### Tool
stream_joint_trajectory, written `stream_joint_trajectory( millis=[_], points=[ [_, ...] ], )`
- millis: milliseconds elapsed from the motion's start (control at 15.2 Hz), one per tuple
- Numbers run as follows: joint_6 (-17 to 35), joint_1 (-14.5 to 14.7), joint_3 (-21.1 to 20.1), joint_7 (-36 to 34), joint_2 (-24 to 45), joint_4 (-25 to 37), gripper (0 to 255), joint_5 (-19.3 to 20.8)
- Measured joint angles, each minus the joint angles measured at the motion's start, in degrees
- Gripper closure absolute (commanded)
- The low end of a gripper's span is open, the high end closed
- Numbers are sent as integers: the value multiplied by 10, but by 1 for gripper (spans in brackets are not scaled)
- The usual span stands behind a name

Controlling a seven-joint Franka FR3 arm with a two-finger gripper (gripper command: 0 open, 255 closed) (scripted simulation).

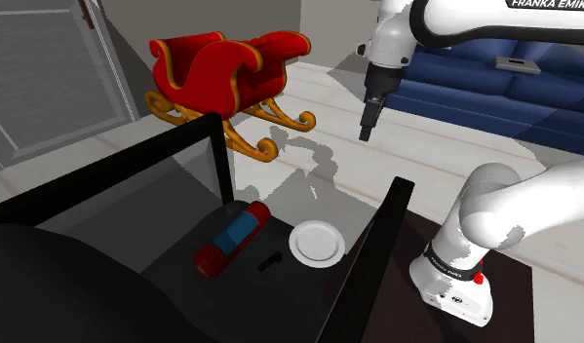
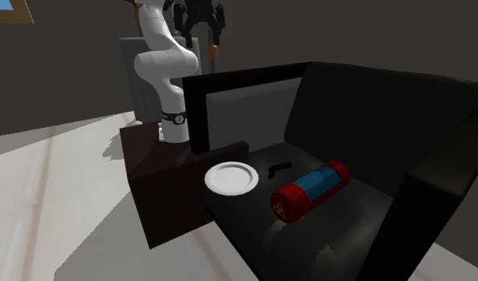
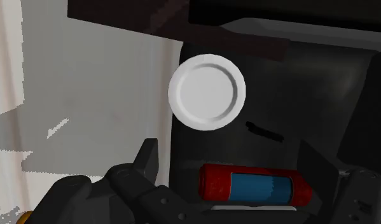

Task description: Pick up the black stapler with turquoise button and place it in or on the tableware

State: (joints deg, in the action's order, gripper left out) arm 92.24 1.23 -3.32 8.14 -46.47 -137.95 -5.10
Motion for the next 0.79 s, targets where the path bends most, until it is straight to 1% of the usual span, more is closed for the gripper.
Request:
stream_joint_trajectory(
  millis=[66,198,396,594,792],
  points=[
    [0,0,0,0,0,0,0,0],
    [23,7,-1,16,19,-5,0,2],
    [77,25,-8,47,46,-34,0,1],
    [132,41,-12,85,89,-48,0,4],
    [200,58,-21,119,143,-64,0,5]
  ],
)
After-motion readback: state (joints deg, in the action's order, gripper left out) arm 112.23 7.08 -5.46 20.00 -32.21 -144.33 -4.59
